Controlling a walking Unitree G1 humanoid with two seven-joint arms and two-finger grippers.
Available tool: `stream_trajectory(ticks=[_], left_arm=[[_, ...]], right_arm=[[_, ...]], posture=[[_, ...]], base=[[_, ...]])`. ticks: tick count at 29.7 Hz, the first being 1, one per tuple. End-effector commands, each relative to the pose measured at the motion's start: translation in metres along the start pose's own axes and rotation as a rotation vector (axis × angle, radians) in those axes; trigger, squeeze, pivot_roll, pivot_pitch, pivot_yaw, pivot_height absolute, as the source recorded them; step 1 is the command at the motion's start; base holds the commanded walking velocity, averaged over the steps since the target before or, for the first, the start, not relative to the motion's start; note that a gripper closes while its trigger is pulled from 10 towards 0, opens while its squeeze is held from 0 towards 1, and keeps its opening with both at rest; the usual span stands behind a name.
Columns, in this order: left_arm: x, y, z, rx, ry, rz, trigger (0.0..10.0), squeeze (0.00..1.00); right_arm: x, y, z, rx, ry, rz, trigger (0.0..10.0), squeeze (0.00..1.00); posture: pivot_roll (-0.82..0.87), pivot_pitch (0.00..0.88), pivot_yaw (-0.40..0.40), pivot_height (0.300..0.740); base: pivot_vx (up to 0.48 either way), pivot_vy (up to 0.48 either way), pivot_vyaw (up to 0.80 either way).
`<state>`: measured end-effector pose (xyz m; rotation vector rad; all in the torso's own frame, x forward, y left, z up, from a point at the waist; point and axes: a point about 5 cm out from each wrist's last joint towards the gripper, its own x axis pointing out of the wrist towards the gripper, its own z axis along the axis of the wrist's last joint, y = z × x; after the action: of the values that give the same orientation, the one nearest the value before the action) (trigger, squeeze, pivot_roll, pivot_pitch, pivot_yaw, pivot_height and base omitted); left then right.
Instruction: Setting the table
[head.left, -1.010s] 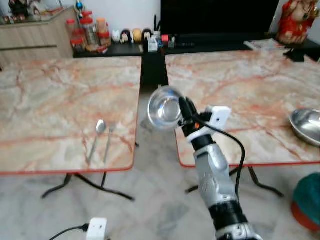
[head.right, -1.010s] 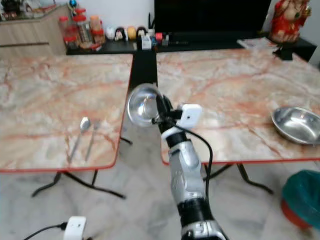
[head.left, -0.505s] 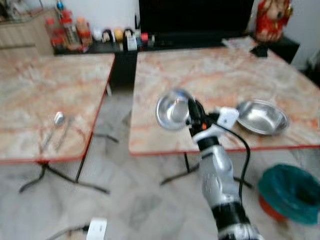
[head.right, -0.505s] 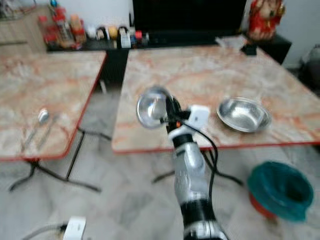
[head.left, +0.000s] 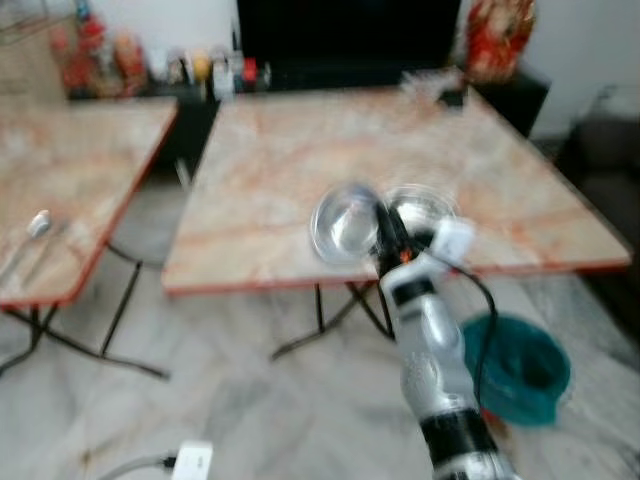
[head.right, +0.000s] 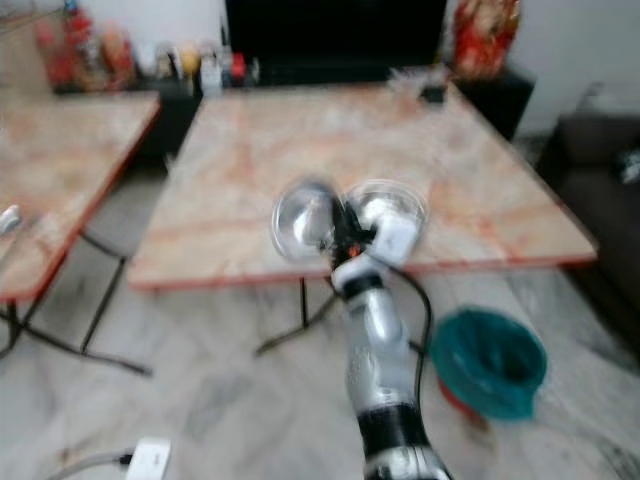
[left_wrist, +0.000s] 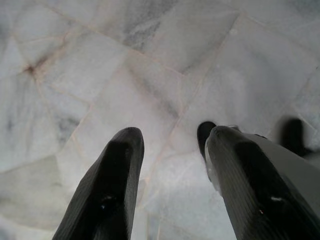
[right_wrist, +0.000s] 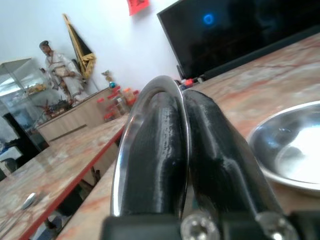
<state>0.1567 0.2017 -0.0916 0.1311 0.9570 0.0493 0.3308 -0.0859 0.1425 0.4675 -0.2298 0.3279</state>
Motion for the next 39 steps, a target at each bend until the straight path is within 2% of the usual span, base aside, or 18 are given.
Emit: stream_trajectory(ticks=[1,6,14,19,23,39], left_arm=[[0.000,-0.002,0.000,-0.010,0.002,0.001,10.0,0.00],[0.000,-0.002,0.000,-0.053,-0.012,-0.003,10.0,0.00],[0.000,-0.001,0.001,-0.059,-0.016,0.003,10.0,0.00],[0.000,0.001,0.002,-0.066,-0.026,0.012,10.0,0.00],[0.000,0.001,0.003,-0.065,-0.026,0.013,10.0,0.00],[0.002,-0.004,0.010,-0.081,-0.035,0.004,10.0,0.00]], right_arm=[[0.004,0.002,0.008,0.013,-0.038,-0.004,10.0,0.00],[0.004,0.002,0.008,0.012,-0.037,-0.006,10.0,0.00],[0.004,0.002,0.008,0.014,-0.038,-0.010,10.0,0.00],[0.004,0.002,0.010,-0.009,-0.045,-0.003,10.0,0.00],[0.005,0.003,0.010,-0.010,-0.047,0.001,10.0,0.00],[0.009,0.000,0.013,-0.013,-0.045,0.004,10.0,0.00]], posture=[[-0.08,0.000,0.067,0.740],[-0.08,0.000,0.067,0.740],[-0.07,0.000,0.070,0.740],[-0.07,0.000,0.069,0.740],[-0.07,0.000,0.066,0.740],[-0.06,0.000,0.054,0.740]], base=[[0.000,-0.345,0.00],[0.000,0.000,0.00],[0.000,0.000,0.00],[0.324,0.000,0.00],[0.350,0.000,0.62],[0.372,0.000,0.00]])
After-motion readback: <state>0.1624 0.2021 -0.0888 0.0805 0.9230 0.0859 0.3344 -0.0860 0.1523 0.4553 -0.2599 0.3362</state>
